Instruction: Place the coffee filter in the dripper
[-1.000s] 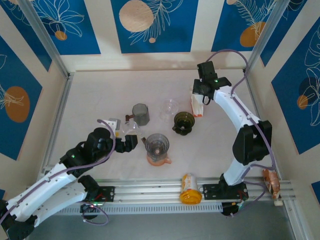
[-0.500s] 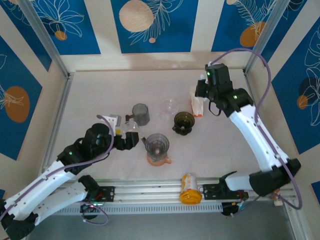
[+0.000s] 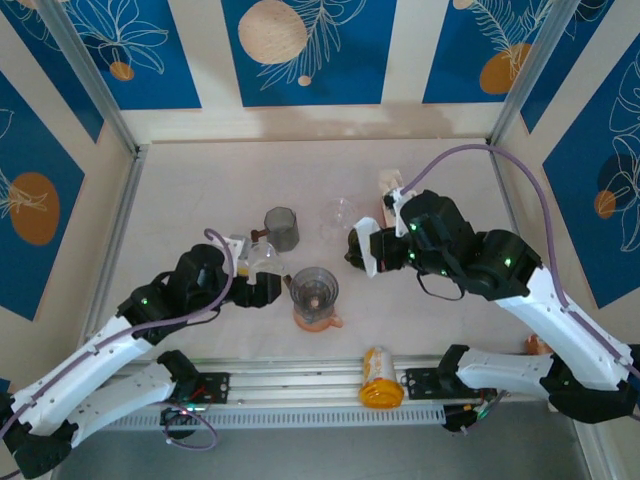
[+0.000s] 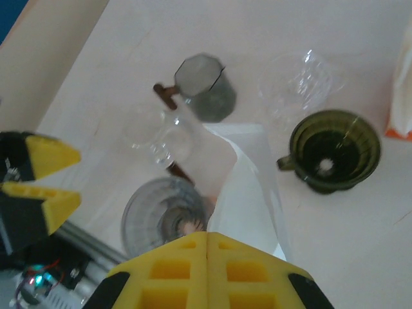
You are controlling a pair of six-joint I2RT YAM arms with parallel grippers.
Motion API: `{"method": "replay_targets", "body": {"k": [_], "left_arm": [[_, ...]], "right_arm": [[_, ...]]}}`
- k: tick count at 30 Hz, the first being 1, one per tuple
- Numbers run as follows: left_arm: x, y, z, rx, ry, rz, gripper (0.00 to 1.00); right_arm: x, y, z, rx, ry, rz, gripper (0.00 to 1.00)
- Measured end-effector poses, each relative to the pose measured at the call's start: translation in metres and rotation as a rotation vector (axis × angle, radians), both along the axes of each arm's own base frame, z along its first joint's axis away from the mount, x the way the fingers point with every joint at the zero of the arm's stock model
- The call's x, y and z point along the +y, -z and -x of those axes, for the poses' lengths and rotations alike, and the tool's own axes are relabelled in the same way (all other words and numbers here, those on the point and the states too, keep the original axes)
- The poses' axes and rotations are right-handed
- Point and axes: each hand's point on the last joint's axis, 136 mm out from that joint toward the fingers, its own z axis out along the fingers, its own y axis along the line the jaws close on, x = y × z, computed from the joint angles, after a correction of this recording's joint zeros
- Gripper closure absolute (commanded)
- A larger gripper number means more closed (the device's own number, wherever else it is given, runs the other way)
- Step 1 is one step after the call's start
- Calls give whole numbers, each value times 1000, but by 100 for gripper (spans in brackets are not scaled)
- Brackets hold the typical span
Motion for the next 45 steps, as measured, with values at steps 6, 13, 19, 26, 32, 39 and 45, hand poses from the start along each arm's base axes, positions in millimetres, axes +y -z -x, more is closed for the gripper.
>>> {"method": "replay_targets", "body": {"k": [6, 13, 19, 26, 32, 39, 45], "left_arm": [[0, 5, 4, 34, 4, -2, 0], [-2, 5, 7, 44, 22, 8, 0], [-6, 6, 12, 63, 47, 22, 0], [-11, 8, 19, 87, 83, 45, 0], [-13, 9, 23, 102, 100, 57, 0], [-14, 4, 25, 96, 107, 83, 0], [-14, 1, 25, 87, 105, 100, 0]], "right_arm": [[26, 19, 33, 109, -99, 21, 100], [50, 39, 46, 196, -138, 58, 100], [61, 41, 46, 238, -138, 77, 100], [80, 47, 41, 295, -136, 146, 100], [91, 65, 33, 367, -130, 220, 100], [102, 85, 17, 417, -122, 256, 100], [123, 105, 8, 445, -144, 257, 100]]}}
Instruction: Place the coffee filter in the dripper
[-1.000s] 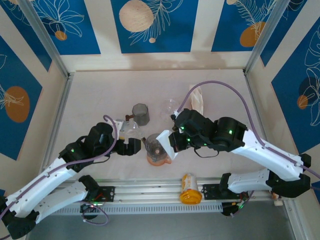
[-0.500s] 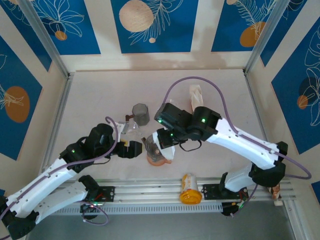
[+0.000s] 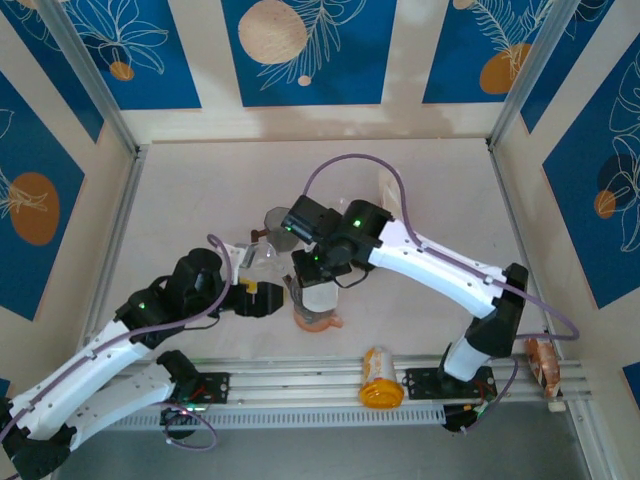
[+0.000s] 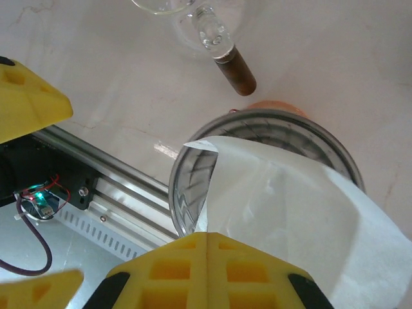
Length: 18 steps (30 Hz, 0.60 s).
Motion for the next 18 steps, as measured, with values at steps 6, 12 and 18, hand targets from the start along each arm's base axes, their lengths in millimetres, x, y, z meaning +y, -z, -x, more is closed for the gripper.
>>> {"method": "replay_targets", "body": {"k": [6, 12, 18], "left_arm": [[0, 1, 0, 7, -4, 1, 0], [0, 1, 0, 8, -5, 1, 1], [-3, 3, -2, 17, 0, -8, 13]], "right_arm": [[8, 16, -6, 15, -4, -7, 92], [12, 11, -10, -14, -6, -47, 58], [-11, -20, -8, -133, 32, -107, 48]]}}
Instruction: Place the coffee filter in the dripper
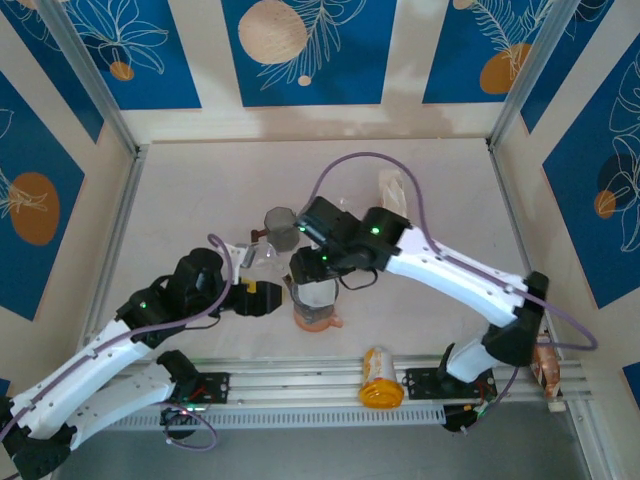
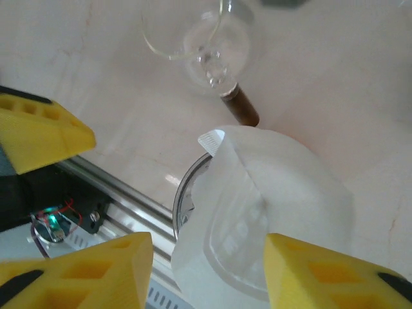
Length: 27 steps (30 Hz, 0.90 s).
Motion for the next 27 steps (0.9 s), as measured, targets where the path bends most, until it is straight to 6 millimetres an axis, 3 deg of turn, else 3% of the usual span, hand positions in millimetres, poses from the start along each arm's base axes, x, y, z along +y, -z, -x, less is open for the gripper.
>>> {"method": "replay_targets", "body": {"k": [5, 9, 12, 16, 20, 23, 27], "left_arm": [[-20, -10, -14, 17, 37, -15, 6], [-29, -2, -22, 32, 48, -42, 14], [-32, 5, -24, 46, 54, -58, 14], [-38, 8, -23, 50, 70, -37, 15], [-36, 13, -21, 53, 68, -32, 24], [-35, 16, -20, 59, 66, -26, 16], [-39, 15, -18, 65, 74, -2, 15]], "right_arm": [[-35, -13, 0, -91, 74, -16, 45], [-48, 7, -4, -98, 116, 40, 44], [-56, 26, -4, -76, 129, 86, 46], [-57, 34, -6, -71, 136, 93, 49], [-56, 41, -7, -64, 137, 93, 56], [-56, 47, -8, -56, 138, 105, 61], [-53, 53, -8, -47, 138, 118, 62]]}}
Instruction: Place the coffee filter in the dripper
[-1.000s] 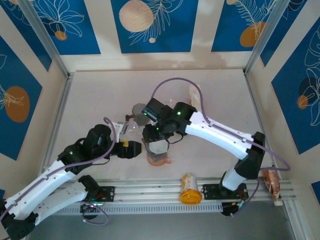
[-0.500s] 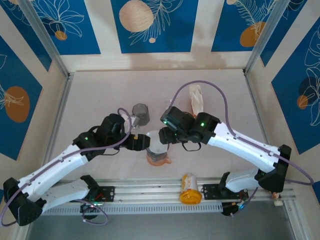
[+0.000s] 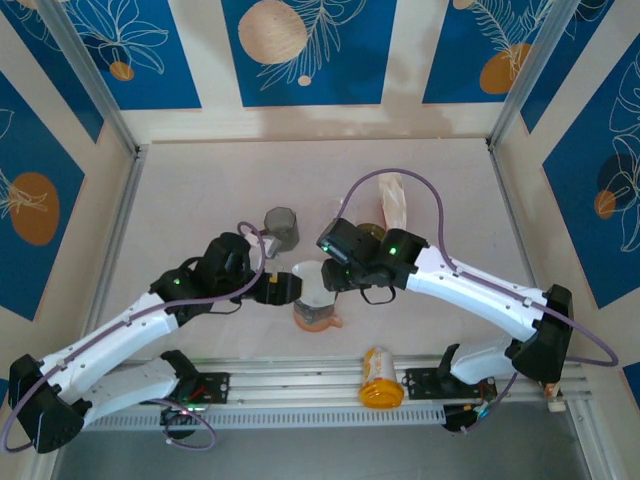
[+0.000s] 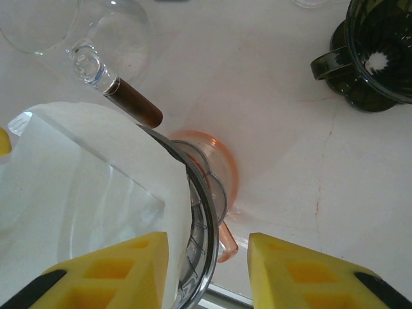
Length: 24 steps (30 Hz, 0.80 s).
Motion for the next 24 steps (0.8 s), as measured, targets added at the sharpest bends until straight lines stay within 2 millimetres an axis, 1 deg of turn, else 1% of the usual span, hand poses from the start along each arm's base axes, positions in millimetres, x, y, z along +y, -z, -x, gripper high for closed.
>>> {"method": "replay_targets", "body": {"k": [1, 3, 4, 6, 9, 12, 16, 24], "left_arm": [[-1, -1, 0, -2, 1, 4, 19], [-1, 0, -1, -3, 4, -1, 29], [-1, 2, -2, -3, 4, -10, 32], [0, 6, -3, 0, -2, -26, 33], [1, 8, -5, -4, -8, -37, 39], [3, 11, -5, -2, -14, -44, 38], [5, 21, -3, 14, -16, -61, 39], [9, 28, -3, 17, -28, -79, 39]], "right_arm": [[0, 0, 0, 0, 0, 0, 62], [2, 1, 0, 0, -2, -1, 63], [3, 1, 0, 0, -3, -1, 63], [4, 1, 0, 0, -5, -2, 64], [3, 3, 0, 2, -3, -1, 65], [1, 9, 2, 12, 2, 13, 65], [-2, 15, 3, 22, 10, 29, 65], [-7, 28, 5, 43, 26, 59, 64]]}}
